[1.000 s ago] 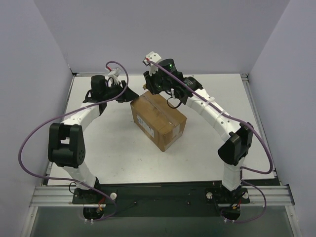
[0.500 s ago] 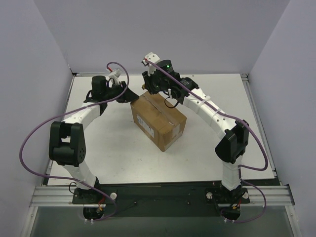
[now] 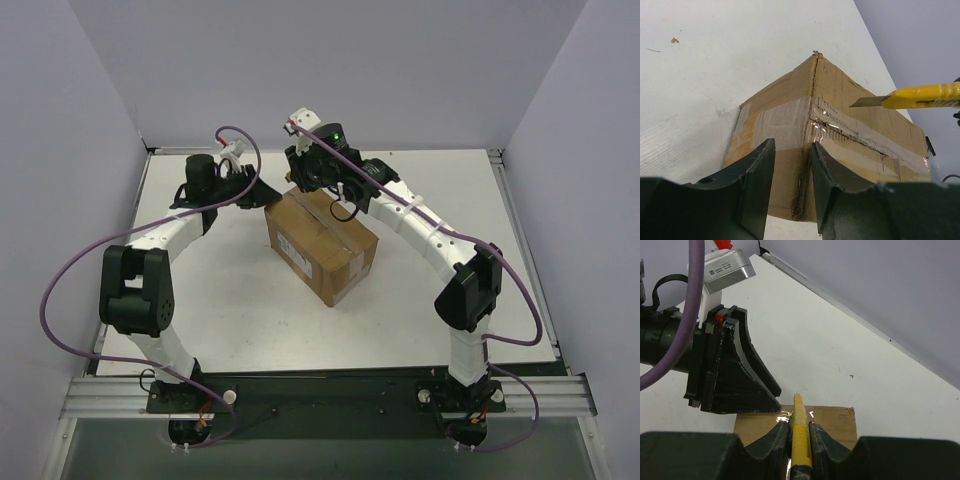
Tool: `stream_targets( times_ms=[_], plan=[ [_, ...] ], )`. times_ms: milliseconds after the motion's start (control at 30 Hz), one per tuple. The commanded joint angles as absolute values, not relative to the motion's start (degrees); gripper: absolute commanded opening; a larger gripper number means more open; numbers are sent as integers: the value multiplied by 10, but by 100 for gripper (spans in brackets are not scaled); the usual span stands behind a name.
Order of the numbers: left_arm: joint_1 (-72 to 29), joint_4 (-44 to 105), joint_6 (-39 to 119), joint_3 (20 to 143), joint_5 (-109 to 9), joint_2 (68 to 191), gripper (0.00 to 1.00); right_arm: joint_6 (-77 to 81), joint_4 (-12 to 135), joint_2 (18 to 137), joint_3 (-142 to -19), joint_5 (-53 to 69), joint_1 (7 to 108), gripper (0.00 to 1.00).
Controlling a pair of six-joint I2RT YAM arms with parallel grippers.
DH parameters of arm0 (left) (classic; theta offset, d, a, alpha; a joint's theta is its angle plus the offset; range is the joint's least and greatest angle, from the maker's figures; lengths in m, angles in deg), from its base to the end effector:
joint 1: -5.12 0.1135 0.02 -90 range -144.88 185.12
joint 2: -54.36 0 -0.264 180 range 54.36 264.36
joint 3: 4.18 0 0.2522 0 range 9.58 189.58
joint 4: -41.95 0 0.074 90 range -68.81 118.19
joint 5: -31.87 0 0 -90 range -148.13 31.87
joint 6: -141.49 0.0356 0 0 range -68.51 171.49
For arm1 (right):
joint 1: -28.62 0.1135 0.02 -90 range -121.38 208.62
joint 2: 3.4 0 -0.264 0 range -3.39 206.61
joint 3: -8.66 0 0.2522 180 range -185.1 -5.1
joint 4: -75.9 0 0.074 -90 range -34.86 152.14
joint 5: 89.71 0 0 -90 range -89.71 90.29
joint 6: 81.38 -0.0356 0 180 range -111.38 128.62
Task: Unpack the express box
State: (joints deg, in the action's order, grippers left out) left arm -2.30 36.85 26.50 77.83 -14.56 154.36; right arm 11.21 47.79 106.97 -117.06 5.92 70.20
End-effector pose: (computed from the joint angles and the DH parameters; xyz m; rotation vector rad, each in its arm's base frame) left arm 0.3910 -0.0757 0.2565 0.2117 2.0111 -1.1109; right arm 0.3431 0.3091 0.4036 -0.7538 1.6668 0.5721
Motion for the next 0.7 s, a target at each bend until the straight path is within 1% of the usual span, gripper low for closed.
stream_targets(
  times_ms=[0, 667],
  plan=[
    [-24, 364, 272, 764, -154, 1554, 44, 95, 490, 1078, -1165, 42, 708, 0],
    [-24, 365, 274, 745, -157, 1541, 43, 86, 470, 1101, -1174, 38, 710, 0]
  ],
)
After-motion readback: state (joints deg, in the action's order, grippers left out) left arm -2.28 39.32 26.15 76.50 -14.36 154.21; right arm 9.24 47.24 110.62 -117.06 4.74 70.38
